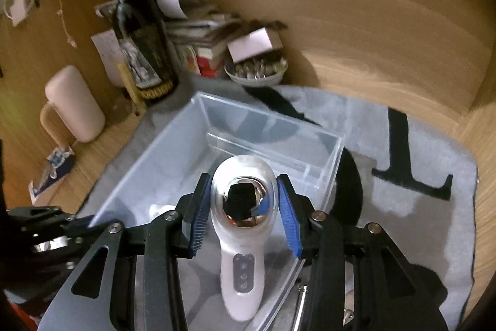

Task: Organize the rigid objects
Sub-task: 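Lower the white device into the clear box and open the right gripper, then grasp the black-and-gold case with the right gripper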

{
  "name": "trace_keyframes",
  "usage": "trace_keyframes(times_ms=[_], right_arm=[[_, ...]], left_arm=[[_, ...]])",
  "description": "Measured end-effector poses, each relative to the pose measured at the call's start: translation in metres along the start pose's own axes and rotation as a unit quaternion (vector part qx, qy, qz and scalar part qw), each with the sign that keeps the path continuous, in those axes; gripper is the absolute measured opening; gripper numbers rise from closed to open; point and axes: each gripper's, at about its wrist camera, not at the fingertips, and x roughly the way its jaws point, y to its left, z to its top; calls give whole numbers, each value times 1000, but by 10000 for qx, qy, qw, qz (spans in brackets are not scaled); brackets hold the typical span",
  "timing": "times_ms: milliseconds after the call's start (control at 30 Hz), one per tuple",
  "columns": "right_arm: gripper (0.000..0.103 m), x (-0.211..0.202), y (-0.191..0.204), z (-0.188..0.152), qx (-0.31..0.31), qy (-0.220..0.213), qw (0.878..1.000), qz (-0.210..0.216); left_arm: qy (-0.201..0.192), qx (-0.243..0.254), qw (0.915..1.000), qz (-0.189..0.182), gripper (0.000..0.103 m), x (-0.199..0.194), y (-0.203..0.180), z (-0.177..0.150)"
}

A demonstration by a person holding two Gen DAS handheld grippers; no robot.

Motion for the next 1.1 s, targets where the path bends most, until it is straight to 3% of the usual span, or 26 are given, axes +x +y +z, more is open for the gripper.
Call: trace_keyframes(times_ms=[267, 500, 633, 833, 1100], right_arm=[[39, 23, 3, -1, -228, 489, 9984, -137], [40, 11, 4, 3, -275, 265, 9991, -165], [48, -3, 0, 4, -215, 73, 9995, -216], [68, -43, -12, 2, -120, -500, 9971, -554], [71, -86, -49, -12, 179, -802, 9893, -1203]], left_arm=[[-6, 4, 10000, -7, 8, 1, 1, 0], [-8, 24, 10000, -7, 8, 3, 1, 0], [-8, 30, 10000, 1, 8, 4, 0, 1], [-10, 33, 10000, -5, 8, 3, 2, 0], [-24, 46, 10000, -6, 8, 0, 4, -2]])
